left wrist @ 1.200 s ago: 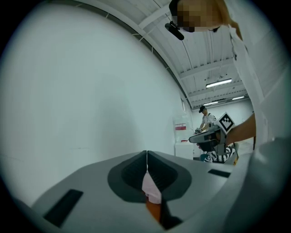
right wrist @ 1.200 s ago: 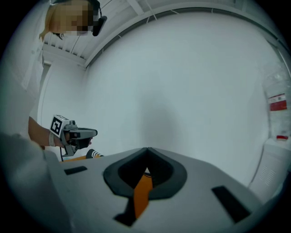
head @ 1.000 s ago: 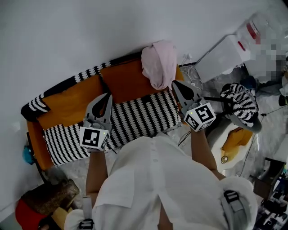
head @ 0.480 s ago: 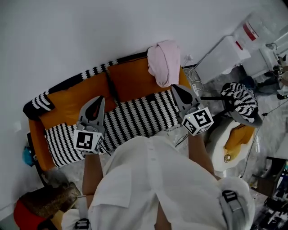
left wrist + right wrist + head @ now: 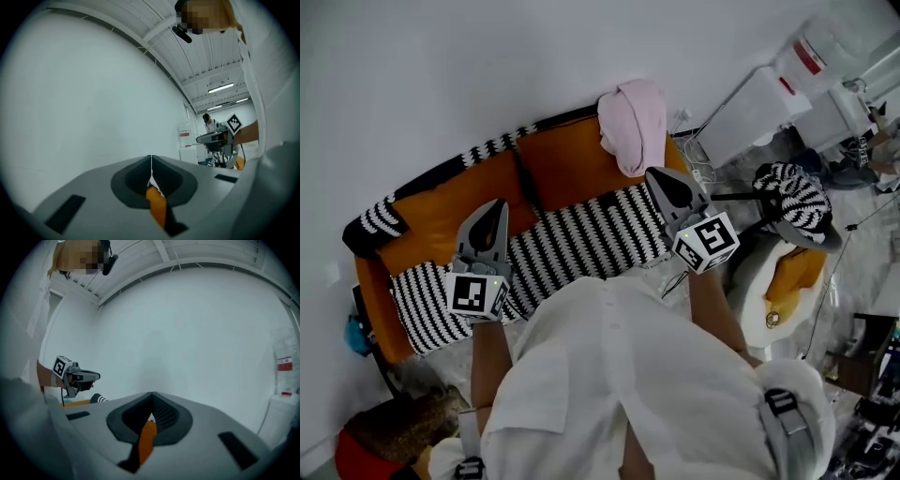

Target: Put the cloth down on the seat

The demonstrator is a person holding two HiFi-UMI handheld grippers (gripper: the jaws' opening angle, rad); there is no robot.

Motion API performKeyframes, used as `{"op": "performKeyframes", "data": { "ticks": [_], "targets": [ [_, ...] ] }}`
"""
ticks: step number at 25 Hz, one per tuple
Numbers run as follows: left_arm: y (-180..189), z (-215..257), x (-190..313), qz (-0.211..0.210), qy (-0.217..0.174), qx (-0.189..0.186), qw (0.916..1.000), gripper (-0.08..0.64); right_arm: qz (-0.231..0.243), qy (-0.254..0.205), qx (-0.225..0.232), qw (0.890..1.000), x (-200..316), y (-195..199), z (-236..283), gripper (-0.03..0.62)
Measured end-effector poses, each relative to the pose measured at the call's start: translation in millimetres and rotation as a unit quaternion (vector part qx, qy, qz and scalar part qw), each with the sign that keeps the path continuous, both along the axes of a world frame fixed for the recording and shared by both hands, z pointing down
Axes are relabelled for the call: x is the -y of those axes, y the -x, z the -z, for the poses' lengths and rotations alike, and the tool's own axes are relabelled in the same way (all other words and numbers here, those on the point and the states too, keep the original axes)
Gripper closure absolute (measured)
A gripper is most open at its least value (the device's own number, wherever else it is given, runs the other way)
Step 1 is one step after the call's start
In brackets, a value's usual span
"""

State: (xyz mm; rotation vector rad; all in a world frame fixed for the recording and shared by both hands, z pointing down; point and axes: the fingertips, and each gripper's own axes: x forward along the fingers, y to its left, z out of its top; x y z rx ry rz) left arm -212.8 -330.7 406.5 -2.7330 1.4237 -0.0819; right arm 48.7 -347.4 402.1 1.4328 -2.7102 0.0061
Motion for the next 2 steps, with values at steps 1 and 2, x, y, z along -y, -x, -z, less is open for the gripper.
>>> {"op": "performKeyframes", "data": {
  "ticks": [1, 2],
  "targets": [
    [-0.6, 0.4, 1.8, -0.001, -0.002, 0.0, 1.0, 0.543, 0.003, -0.001, -0.002, 1.0, 1.9, 1.4, -0.3, 0.583],
    [-1.0, 0.8, 3.5, -0.002, -0.004, -0.001, 1.0, 0.543, 0.005, -0.002, -0.004, 1.0, 3.9, 2.9, -0.7, 0.583]
  ]
}}
